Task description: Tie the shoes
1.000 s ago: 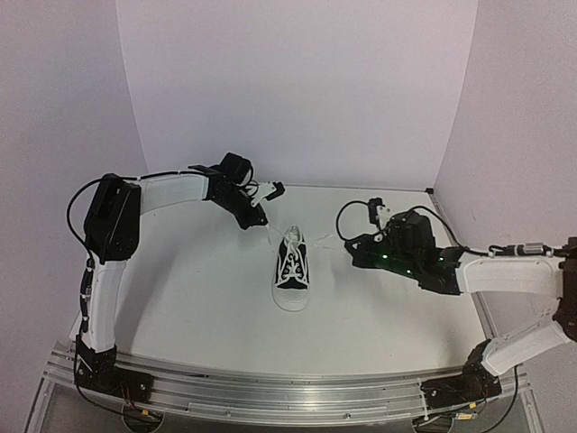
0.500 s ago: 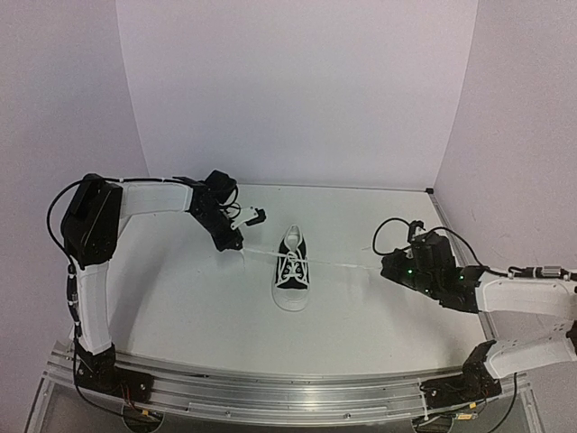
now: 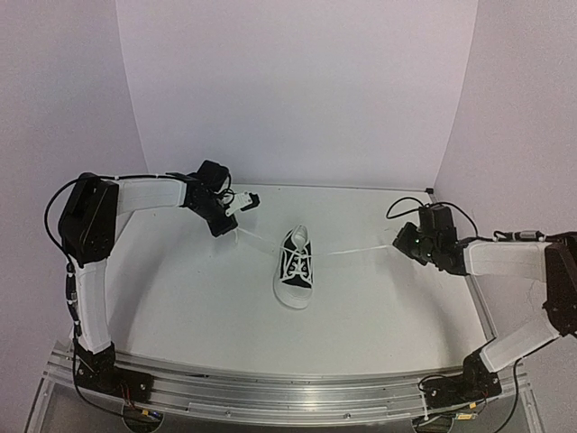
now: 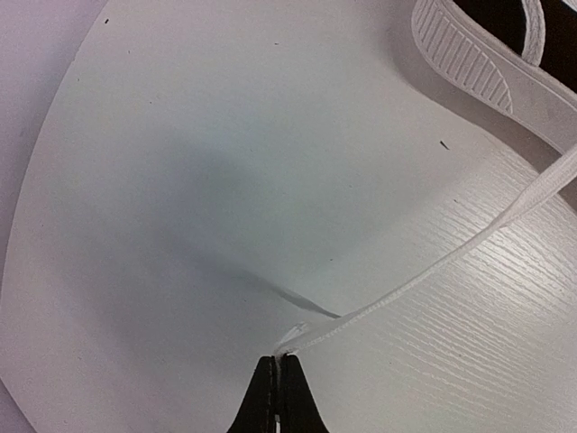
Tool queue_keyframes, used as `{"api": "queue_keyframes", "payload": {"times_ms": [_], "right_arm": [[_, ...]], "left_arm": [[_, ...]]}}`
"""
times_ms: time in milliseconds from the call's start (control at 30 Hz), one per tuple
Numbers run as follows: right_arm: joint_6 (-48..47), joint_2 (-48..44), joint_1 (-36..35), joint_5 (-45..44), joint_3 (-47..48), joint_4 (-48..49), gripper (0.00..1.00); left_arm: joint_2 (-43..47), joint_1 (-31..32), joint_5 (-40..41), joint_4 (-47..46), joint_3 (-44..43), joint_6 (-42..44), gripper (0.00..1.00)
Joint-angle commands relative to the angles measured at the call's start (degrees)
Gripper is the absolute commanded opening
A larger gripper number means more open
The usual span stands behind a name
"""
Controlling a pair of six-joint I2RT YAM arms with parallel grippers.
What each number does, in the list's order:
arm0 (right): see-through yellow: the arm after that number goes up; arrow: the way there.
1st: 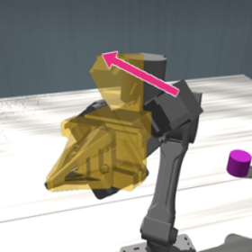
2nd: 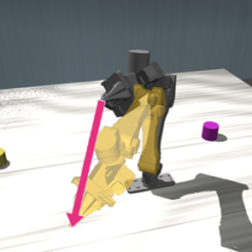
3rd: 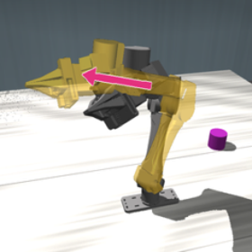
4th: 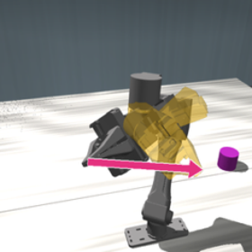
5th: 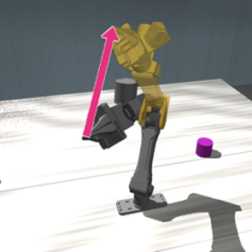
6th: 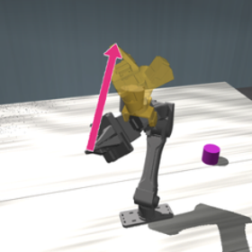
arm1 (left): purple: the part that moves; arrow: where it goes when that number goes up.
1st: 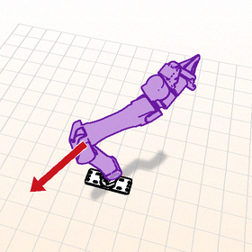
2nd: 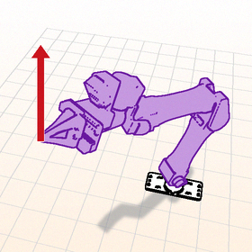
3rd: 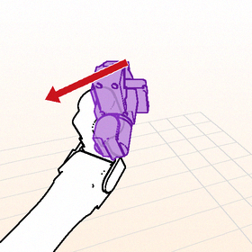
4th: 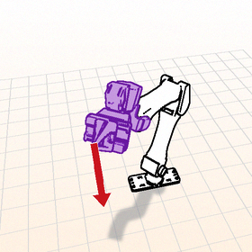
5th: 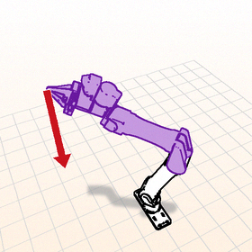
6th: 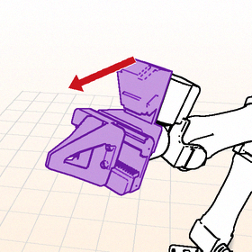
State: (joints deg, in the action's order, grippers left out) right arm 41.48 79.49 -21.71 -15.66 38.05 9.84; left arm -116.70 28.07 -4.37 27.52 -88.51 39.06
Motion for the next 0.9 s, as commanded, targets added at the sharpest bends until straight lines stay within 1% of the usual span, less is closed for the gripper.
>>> {"api": "queue_keyframes", "payload": {"times_ms": [0, 167, 300, 467, 633, 867], "right_arm": [[-1.62, 4.7, 0.83, 5.52, 5.7, 1.62, 0.0], [-1.76, 5.37, 0.86, 7.05, 5.64, 2.28, 0.0], [0.83, 8.37, 0.88, 10.2, 4.64, 3.59, 0.0], [0.76, 11.1, 0.87, 8.72, 3.91, 4.51, 0.0], [0.52, 13.56, 1.35, 9.23, 4.28, 4.57, 0.0], [3.47, 17.57, 2.44, 12.19, 2.49, 4.49, 0.0]], "left_arm": [[-0.38, -0.91, 3.68, -4.4, -0.25, 3.68, 0.0], [0.87, -3.38, 7.64, -5.45, 1.19, 5.76, 0.0], [3.75, -3.42, 6.22, -5.51, 4.96, 6.24, 0.0], [3.9, -3.9, 6.56, -6.02, 7.34, 5.61, 0.0], [3.94, -4.1, 6.34, -5.86, 7.38, 5.08, 0.0], [4.02, -4.6, 5.54, -5.7, 8.05, 4.85, 0.0]]}}
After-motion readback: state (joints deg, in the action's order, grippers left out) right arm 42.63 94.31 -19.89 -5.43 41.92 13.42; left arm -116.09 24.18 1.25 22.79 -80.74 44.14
